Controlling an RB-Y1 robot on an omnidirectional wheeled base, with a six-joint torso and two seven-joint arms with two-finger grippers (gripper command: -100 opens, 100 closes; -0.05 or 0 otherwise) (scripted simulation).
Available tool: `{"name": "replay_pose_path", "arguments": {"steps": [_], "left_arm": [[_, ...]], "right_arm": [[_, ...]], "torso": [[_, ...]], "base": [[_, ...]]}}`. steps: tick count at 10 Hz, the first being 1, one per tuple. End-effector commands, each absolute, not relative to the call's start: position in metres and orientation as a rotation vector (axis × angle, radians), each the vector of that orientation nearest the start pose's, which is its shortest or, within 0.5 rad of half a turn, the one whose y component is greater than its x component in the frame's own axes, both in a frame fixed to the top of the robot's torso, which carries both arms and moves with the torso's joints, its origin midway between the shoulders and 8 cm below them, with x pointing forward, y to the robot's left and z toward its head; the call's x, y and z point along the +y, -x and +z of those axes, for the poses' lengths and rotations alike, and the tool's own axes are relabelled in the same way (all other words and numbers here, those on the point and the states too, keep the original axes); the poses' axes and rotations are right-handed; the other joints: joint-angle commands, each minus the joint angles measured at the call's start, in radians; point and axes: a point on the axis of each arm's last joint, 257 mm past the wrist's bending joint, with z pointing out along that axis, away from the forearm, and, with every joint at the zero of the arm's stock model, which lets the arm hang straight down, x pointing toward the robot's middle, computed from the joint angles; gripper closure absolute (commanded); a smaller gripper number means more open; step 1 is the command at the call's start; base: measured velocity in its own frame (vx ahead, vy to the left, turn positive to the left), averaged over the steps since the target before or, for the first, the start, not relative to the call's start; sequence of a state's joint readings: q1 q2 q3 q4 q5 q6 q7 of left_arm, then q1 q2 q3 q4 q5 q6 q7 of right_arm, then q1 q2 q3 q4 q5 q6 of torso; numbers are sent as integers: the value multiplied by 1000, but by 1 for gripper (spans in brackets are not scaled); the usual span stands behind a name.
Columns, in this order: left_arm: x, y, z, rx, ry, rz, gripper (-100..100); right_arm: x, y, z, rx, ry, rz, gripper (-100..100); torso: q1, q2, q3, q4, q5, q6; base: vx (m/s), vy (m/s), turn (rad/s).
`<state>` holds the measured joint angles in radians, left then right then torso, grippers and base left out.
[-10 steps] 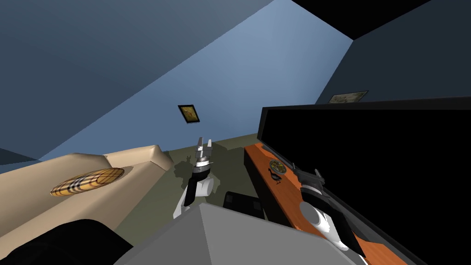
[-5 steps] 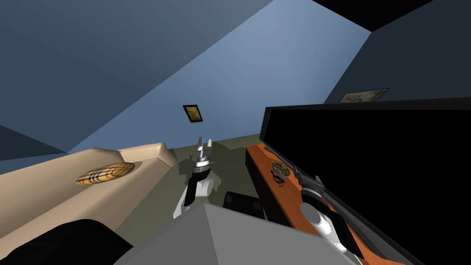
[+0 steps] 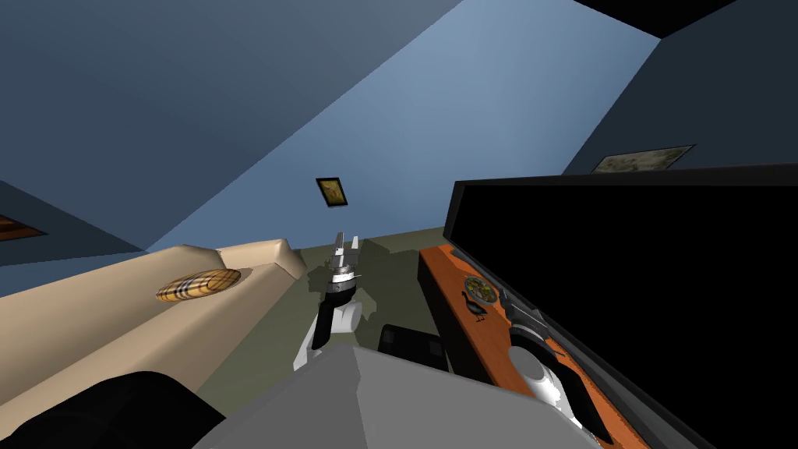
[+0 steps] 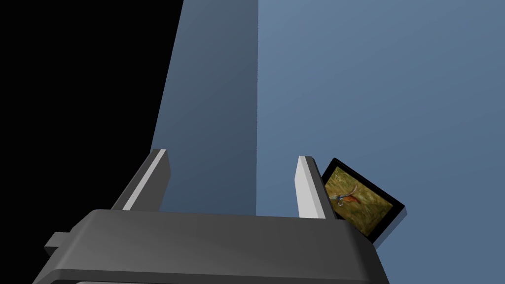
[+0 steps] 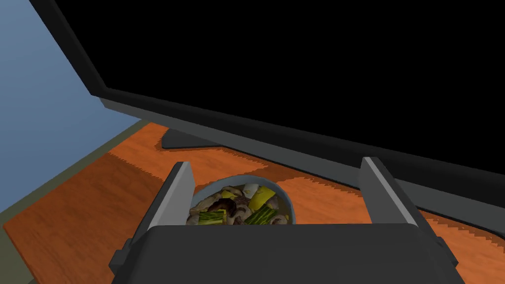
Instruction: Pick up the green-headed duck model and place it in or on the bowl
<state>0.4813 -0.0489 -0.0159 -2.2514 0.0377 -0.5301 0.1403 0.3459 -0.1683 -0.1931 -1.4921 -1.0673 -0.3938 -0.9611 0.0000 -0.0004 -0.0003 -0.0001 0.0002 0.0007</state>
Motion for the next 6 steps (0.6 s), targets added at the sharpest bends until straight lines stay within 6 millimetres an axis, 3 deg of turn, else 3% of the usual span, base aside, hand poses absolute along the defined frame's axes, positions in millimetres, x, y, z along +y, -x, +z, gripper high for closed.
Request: {"name": "replay_pose_path", "arguments": {"steps": [1, 2, 3, 6], "left_arm": [[282, -345, 24, 489, 752, -1481, 0], [282, -345, 24, 489, 752, -1481, 0], [282, -345, 24, 489, 752, -1481, 0], [282, -345, 24, 489, 752, -1481, 0]], "right_arm": [[-508, -353, -341, 1085, 2348, -2245, -100], [-509, -347, -356, 1178, 2312, -2185, -100], [-509, -347, -356, 1184, 2309, -2182, -100], [-504, -330, -400, 1449, 2187, -1998, -100]], "torso": [[0, 0, 0, 0, 0, 0], [0, 0, 0, 0, 0, 0], [0, 0, 0, 0, 0, 0], [0, 0, 0, 0, 0, 0]], "base": [[4, -3, 77], [8, -5, 114], [7, -5, 38], [7, -4, 93]]}}
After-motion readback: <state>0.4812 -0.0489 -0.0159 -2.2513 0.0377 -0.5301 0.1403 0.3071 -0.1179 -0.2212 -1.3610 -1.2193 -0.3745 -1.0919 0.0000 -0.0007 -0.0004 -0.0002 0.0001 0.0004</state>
